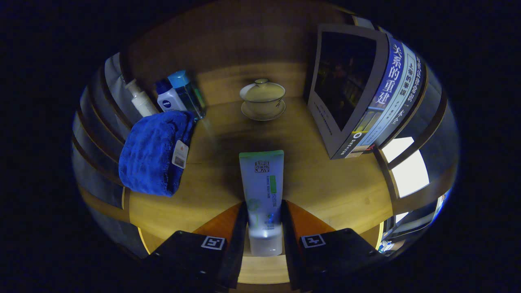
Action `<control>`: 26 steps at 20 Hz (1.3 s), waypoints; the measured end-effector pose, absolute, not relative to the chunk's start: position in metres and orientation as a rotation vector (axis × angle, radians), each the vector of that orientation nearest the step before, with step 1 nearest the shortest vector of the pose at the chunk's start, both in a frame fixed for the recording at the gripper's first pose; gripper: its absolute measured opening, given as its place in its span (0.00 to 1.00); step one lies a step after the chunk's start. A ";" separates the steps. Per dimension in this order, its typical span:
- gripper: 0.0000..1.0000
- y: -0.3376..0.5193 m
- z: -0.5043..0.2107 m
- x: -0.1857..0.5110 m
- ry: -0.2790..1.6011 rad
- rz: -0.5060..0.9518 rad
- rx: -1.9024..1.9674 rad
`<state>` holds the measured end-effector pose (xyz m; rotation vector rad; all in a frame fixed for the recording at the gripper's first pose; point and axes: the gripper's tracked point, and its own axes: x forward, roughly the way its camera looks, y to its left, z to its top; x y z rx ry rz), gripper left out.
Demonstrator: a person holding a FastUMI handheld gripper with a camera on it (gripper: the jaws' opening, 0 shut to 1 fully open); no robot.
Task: Pull open the drawer, take out the items inside it, and place them on the countertop above the cabinet.
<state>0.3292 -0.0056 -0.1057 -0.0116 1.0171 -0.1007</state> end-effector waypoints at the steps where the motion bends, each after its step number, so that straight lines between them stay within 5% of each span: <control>1: 0.56 -0.008 -0.103 0.332 0.995 -0.103 -0.023; 5: 0.67 -0.007 -0.095 0.323 0.968 -0.102 -0.030; 8: 1.00 -0.004 -0.093 0.306 0.938 -0.092 -0.009; 26: 0.99 -0.022 -0.011 0.157 0.545 -0.082 0.016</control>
